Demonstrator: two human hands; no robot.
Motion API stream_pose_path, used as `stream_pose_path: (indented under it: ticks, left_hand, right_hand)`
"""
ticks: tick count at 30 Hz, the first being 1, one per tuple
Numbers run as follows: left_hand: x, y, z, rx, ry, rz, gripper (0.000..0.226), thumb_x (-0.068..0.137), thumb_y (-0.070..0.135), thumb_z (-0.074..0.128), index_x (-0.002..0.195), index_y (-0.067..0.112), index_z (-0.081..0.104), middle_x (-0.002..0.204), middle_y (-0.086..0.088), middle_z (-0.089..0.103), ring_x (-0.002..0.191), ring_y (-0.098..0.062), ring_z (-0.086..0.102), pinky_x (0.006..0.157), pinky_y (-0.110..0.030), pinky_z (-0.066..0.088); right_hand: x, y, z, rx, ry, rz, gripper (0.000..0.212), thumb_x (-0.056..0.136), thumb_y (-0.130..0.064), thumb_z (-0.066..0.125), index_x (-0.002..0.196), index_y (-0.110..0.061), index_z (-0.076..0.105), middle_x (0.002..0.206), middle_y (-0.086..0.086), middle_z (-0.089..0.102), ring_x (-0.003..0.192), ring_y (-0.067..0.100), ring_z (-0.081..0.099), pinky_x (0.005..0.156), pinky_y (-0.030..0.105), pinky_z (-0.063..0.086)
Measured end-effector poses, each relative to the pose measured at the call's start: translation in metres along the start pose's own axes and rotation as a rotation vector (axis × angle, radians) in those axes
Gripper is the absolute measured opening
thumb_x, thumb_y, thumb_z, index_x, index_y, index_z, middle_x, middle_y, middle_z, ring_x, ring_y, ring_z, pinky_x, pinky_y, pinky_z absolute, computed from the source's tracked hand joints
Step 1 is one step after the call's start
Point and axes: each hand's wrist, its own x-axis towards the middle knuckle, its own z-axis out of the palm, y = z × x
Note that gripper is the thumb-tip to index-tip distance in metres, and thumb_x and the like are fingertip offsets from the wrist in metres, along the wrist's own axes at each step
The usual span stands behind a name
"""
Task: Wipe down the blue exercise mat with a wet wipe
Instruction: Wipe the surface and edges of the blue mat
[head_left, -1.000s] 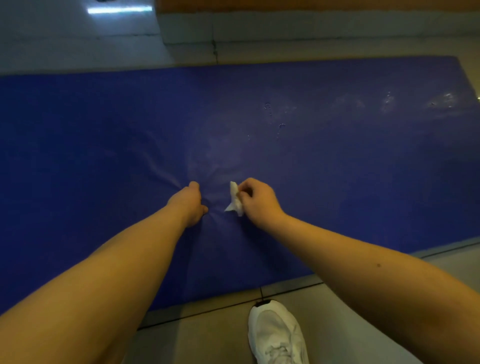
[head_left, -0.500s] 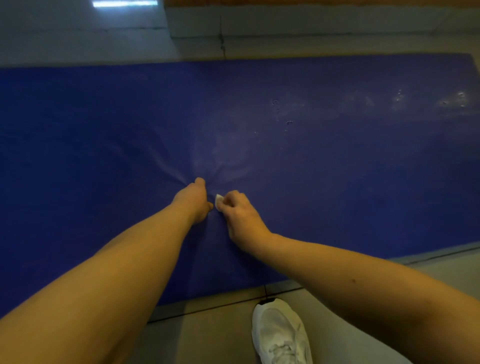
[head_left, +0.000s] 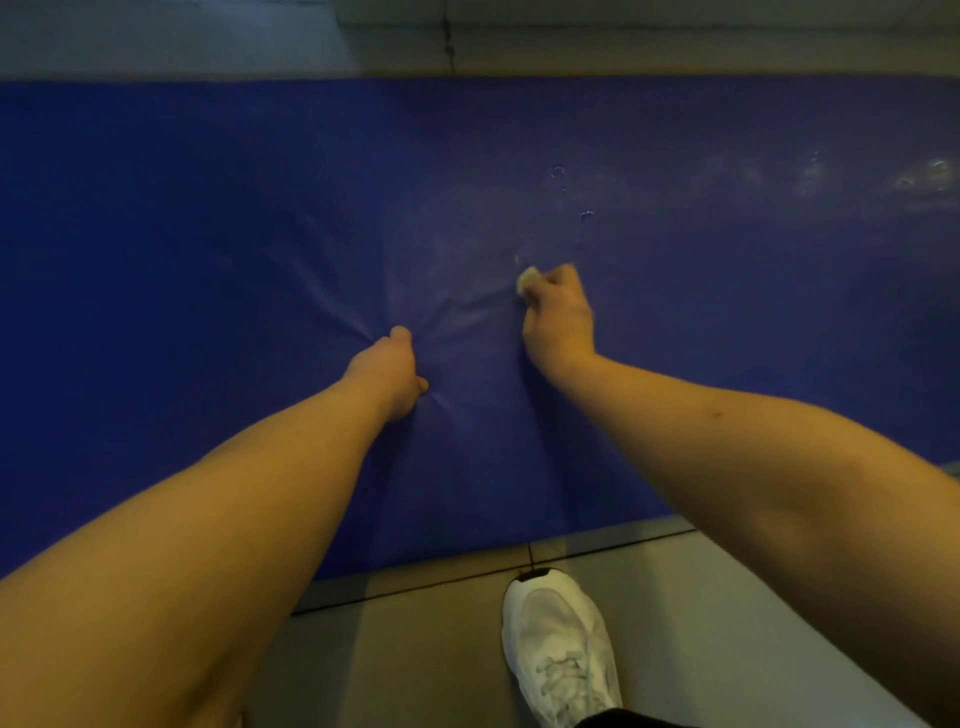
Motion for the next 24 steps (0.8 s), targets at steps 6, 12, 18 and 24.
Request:
stream_pose_path:
  ticks: [6,12,18,24]
  left_hand:
    - [0.000,0.001,0.001,0.054,0.022,0.038,0.044,0.101,0.026,0.053,0.136,0.005,0.038,0.131,-0.014,0.054,0.114,-0.031,0.059,0.089,-0.040,0.048]
    - [0.000,0.000,-0.001,-0.016,0.004,0.004,0.042,0.095,0.029,0.065,0.122,0.008,0.041,0.120,-0.016,0.056,0.107,-0.037,0.059,0.079,-0.042,0.046]
    - [0.000,-0.002,0.000,-0.028,-0.005,0.000,0.041,0.095,0.030,0.065,0.121,0.009,0.041,0.117,-0.014,0.055,0.103,-0.035,0.059,0.076,-0.041,0.046]
    - [0.000,-0.001,-0.001,-0.005,0.008,0.011,0.046,0.094,0.030,0.065,0.127,0.009,0.041,0.121,-0.012,0.057,0.106,-0.034,0.060,0.081,-0.043,0.050]
  right_hand:
    - [-0.059,-0.041,0.055,0.010,-0.367,-0.348,0.025,0.101,-0.035,0.056,0.082,-0.020,0.050,0.075,-0.001,0.049,0.068,0.012,0.046,0.062,0.034,0.039]
    - [0.001,-0.021,0.012,-0.137,-0.155,-0.226,0.031,0.091,-0.038,0.065,0.081,-0.012,0.053,0.075,-0.003,0.053,0.067,0.010,0.044,0.062,0.036,0.041]
    - [0.048,-0.001,-0.007,-0.120,-0.032,0.012,0.013,0.096,-0.004,0.051,0.091,-0.016,0.055,0.105,0.004,0.049,0.085,0.020,0.050,0.073,0.023,0.037]
    - [-0.018,-0.041,0.063,-0.124,-0.153,-0.461,0.022,0.104,-0.027,0.049,0.093,-0.013,0.061,0.085,-0.006,0.046,0.071,0.012,0.043,0.064,0.029,0.035]
